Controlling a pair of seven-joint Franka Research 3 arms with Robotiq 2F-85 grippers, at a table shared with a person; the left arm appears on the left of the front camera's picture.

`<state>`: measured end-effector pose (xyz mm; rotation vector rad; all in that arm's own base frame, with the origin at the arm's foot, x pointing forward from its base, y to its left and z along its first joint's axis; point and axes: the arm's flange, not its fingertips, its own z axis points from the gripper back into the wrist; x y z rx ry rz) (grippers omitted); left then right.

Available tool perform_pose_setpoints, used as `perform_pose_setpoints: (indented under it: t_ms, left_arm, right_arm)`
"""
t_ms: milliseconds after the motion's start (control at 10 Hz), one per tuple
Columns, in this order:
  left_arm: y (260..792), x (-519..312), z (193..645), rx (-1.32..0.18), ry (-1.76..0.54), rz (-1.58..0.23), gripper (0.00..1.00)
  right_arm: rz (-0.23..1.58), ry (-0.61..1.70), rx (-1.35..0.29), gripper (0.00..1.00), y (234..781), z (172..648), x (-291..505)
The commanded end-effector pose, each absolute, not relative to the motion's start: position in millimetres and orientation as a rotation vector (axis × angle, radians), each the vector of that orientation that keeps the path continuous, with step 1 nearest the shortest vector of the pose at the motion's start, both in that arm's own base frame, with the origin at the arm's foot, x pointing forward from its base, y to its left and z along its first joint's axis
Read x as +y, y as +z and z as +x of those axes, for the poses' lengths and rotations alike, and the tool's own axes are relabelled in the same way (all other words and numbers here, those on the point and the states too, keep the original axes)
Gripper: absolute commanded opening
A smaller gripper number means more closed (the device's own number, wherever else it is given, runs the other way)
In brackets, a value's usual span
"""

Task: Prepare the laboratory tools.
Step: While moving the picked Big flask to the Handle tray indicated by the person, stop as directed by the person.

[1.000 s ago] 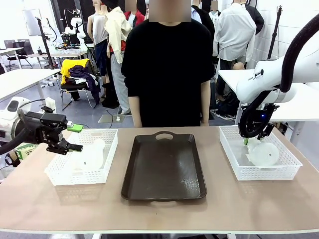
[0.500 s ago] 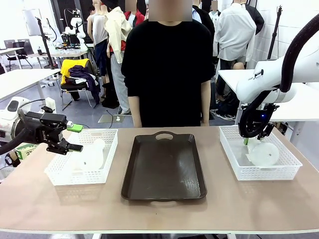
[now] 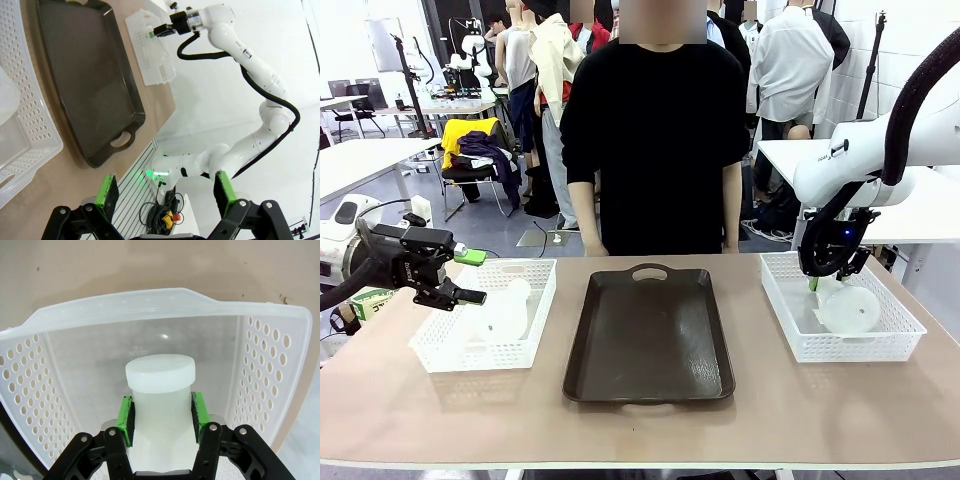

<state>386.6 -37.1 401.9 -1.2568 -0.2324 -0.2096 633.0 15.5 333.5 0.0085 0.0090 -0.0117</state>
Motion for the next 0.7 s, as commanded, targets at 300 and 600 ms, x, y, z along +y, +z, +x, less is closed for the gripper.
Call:
perform_pose_setpoints:
  t_ms: [300,600]
  left_arm:
    - [400,-38,386,-0.262,-0.22,-1.28,1.0]
    - [400,-38,386,-0.262,-0.22,-1.28,1.0]
  right_arm:
    - [0.008,-0.012,0.009,0.0,334,633,15]
    - [0.02,-0.004,0.019,0.0,383,607,24]
